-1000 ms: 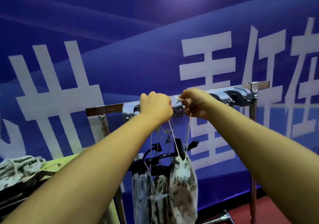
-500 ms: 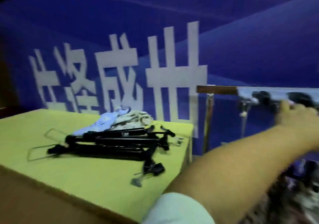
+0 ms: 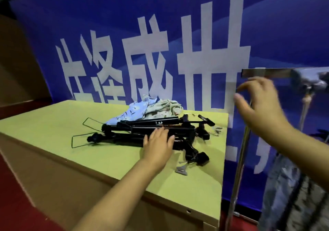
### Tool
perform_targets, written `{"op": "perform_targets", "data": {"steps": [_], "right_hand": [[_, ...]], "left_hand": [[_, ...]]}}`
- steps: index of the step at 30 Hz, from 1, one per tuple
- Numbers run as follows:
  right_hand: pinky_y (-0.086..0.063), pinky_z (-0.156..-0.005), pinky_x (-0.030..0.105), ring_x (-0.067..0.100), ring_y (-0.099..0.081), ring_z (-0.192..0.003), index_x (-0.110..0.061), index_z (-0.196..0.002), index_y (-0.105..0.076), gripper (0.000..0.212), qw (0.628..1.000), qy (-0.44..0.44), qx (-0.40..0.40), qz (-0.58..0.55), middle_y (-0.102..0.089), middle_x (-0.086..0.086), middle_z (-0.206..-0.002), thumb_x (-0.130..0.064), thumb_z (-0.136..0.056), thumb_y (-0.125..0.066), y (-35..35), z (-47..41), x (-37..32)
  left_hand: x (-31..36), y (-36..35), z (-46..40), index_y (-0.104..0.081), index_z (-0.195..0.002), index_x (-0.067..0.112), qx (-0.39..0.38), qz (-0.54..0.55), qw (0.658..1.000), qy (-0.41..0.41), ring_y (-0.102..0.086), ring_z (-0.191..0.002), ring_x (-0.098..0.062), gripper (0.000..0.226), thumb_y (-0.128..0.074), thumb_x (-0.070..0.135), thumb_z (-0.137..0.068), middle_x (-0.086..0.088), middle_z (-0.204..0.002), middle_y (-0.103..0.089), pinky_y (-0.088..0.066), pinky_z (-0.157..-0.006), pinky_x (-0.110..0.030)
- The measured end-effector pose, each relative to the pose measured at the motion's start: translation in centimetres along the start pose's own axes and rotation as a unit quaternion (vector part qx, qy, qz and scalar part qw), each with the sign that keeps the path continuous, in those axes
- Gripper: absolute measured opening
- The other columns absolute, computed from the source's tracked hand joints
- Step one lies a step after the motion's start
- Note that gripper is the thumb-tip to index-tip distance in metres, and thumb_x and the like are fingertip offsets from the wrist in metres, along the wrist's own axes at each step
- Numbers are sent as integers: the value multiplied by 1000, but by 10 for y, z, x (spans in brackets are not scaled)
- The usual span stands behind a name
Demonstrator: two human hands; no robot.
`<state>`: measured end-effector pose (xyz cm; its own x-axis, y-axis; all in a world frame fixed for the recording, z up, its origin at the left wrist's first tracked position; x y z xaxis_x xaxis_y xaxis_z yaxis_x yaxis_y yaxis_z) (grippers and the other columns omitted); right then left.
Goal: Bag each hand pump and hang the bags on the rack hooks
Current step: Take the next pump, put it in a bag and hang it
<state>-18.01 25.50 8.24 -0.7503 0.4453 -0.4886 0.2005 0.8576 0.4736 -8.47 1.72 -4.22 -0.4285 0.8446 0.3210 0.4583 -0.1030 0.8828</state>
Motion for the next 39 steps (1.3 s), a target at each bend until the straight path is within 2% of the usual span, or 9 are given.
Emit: {"op": "perform_targets", "data": {"steps": [2,5,7,10,13,18,23,27,39], "right_hand": [[-38,-99,42,32,-42,-122,-17,-125,-50,40,981,-132,-142,-31,-40,15,-138,-39,-92,-51,-54,-11,5],[-40,-81,34,24,-52,-99,-8,-118,-56,36,958,-225,-160,-79,-58,13,-119,-34,-94,-50,-94,-30,18],[-39,-76,31,20,-51,-91,-5,-115,-57,33,969,-179,-165,-51,-59,8,-104,-30,-95,-49,-117,-42,10],[-43,-73,32,21,-54,-87,-6,-110,-56,30,954,-128,-270,10,-58,8,-97,-31,-94,-51,-159,-60,-10],[-44,-71,32,24,-55,-82,0,-113,-59,36,925,-116,-352,87,-59,11,-91,-29,-93,-50,-202,-71,-20],[-36,-102,38,34,-47,-124,0,-133,-45,56,863,-116,-446,208,-49,17,-136,-40,-94,-51,-251,-49,-3],[-41,-94,34,33,-52,-116,1,-127,-50,34,881,-88,-419,201,-53,21,-129,-8,-95,-45,-262,-49,9],[-44,-75,37,30,-52,-86,5,-114,-58,27,909,-85,-362,188,-58,19,-103,-4,-92,-45,-260,-53,14],[-45,-69,40,33,-52,-91,-7,-130,-49,41,965,-185,-168,-80,-53,20,-121,-1,-93,-34,-235,-64,-3]], "left_hand": [[-19,-14,3,-29,-146,26,-35,-9,999,10,-8,-146,-13,52,-24,48,-100,7,-158,-18,-2,-117,-45],[-32,-25,-1,-22,-149,27,-44,-20,999,8,1,-147,-12,56,-19,52,-99,8,-160,-8,4,-116,-47],[-35,-29,-7,-20,-149,27,-29,-24,999,5,4,-147,-11,70,-9,65,-91,8,-160,-5,8,-115,-47],[-29,-29,-11,-20,-149,27,-20,-16,1000,1,6,-146,-9,102,15,73,-66,8,-160,-5,12,-114,-46],[-27,-26,-16,-22,-149,27,-1,-3,1000,6,4,-146,-8,101,15,73,-67,8,-160,-7,12,-114,-45],[-35,-35,-14,-24,-148,26,-20,-14,1000,13,2,-147,-10,59,-20,55,-97,7,-160,-9,9,-114,-50],[-36,-37,-14,-19,-149,31,-37,-3,999,13,5,-147,-10,57,-21,54,-98,10,-160,-7,9,-113,-51],[-35,-37,-13,-19,-149,30,-40,-1,999,14,4,-147,-11,56,-21,54,-98,9,-160,-9,10,-114,-51],[-34,-35,-11,-20,-149,29,-44,-10,999,14,4,-147,-12,70,-7,64,-90,6,-160,-8,9,-114,-51]]}}
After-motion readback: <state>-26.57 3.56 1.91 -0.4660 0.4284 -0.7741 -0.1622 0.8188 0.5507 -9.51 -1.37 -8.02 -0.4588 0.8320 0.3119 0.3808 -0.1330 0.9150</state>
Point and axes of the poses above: each hand's wrist, its own z-axis away from the middle knuckle, its own y-axis out of the back of the hand, x = y × z, the point moved 4 cm from there along -z, towards the middle knuckle
